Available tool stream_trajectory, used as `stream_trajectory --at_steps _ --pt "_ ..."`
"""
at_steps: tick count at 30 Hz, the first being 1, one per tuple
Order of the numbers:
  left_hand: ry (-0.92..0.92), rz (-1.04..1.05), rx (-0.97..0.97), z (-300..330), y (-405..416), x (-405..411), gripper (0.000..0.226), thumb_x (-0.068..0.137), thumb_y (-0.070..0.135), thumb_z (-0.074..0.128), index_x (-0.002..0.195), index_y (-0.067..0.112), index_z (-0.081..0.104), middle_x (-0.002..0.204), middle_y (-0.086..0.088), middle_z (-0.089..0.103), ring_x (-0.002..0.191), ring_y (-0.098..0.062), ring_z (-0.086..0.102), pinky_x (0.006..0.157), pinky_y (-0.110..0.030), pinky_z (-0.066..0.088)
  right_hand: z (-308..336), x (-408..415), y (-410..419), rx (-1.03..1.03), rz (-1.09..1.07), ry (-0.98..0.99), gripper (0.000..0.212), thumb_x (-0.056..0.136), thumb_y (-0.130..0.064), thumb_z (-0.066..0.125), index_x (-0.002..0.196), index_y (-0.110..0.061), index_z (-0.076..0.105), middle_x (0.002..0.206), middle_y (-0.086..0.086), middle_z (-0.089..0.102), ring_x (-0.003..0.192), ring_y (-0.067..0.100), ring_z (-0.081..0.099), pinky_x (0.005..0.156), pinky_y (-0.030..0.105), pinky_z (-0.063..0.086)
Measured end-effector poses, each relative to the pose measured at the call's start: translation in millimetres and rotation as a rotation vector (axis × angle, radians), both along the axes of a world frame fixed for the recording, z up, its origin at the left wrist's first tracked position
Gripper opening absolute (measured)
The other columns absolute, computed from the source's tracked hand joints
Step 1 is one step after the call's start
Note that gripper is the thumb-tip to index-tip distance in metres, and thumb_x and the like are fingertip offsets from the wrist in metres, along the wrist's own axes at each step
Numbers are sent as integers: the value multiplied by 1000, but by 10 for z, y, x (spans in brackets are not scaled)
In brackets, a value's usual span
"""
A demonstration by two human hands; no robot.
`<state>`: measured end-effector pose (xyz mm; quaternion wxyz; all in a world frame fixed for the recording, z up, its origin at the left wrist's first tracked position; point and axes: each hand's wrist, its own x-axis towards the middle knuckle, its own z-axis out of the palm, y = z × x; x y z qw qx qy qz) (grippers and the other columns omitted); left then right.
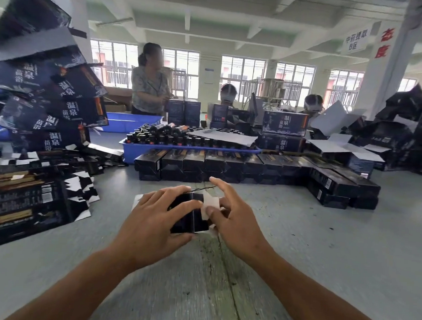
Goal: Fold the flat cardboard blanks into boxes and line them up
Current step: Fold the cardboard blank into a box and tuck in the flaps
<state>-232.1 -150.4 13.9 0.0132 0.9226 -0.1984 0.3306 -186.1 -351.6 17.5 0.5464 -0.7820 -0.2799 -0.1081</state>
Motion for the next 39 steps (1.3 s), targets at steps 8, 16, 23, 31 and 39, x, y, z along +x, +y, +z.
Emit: stream_trajectory --at_steps 8,16,23,31,39 --pt "-96 6 -14 15 6 7 66 72 57 74 128 29 53 136 -8 54 116 -32 61 90 -48 54 6 -10 -3 -18 16 -71 40 100 -11 58 130 -37 63 97 -12 70 83 -4 68 66 6 49" --pt "-82 13 -32 -9 3 4 75 76 54 72 142 31 44 142 -8 53 122 -32 59 96 -48 52 12 1 3 -58 -22 -94 36 100 -13 59 123 -38 67 92 -21 71 80 -1 70 69 10 51" --pt "-73 41 -9 -37 73 18 62 74 44 83 131 28 64 139 -11 56 121 -33 60 93 -51 55 2 -14 -20 -209 84 17 68 83 -44 73 146 -39 47 120 -19 61 103 -4 63 81 14 53" --pt "-94 34 -5 -38 68 27 61 77 49 77 132 29 59 139 -10 55 121 -32 60 92 -48 55 -23 -40 29 -188 -32 -119 47 92 -19 71 135 -35 59 98 -23 63 85 -12 63 70 5 48" --pt "-154 17 63 -47 32 27 60 75 47 82 129 29 62 137 -12 57 119 -32 61 88 -49 58 -49 -10 16 -114 -79 -157 37 88 -22 76 121 -33 62 95 -15 72 82 -5 68 67 13 52"
